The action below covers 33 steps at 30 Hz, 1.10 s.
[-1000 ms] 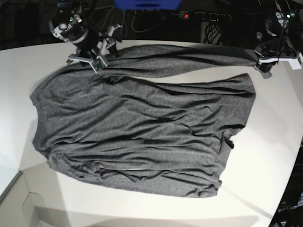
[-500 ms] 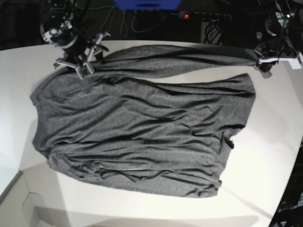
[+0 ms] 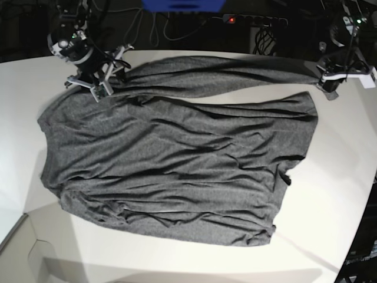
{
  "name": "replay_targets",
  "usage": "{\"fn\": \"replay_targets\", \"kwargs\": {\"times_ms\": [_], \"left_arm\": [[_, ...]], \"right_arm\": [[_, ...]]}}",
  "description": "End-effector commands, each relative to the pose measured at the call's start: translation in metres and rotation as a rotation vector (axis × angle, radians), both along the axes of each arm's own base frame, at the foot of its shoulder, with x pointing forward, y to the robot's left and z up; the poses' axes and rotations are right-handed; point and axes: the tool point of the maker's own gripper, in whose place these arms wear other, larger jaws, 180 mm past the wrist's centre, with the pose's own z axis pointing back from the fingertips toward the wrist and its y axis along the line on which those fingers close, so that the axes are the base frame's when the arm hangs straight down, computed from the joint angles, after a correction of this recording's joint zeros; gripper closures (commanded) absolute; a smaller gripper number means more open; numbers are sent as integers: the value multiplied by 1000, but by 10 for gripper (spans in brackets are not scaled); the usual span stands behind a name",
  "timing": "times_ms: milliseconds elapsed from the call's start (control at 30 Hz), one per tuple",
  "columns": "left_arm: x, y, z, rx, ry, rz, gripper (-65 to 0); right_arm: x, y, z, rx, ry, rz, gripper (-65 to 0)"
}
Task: Layout the t-shirt on the table in an organized manner, then fold the t-shirt properly
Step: 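Lift the shirt edge with both grippers and pull it taut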
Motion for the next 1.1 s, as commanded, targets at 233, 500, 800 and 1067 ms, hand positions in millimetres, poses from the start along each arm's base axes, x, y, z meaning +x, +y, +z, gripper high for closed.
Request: {"fn": "replay_targets", "kwargs": {"times_ms": [233,500,800,1067], "left_arm": [[8,3,10,19,-40,-4,0],[15,-2,15,-19,-77,6,0],[34,-12,28,-117,-164,5,0],[34,-11,29,-112,-169,9,0]], "right_arm": [[-6,-2,-7,-5,28,1,-251],[0,-12,9,-42,-19,7,0],[16,-41,54,-121,-145,-47,0],[16,-79,66,-172,-172,-159,0]]}}
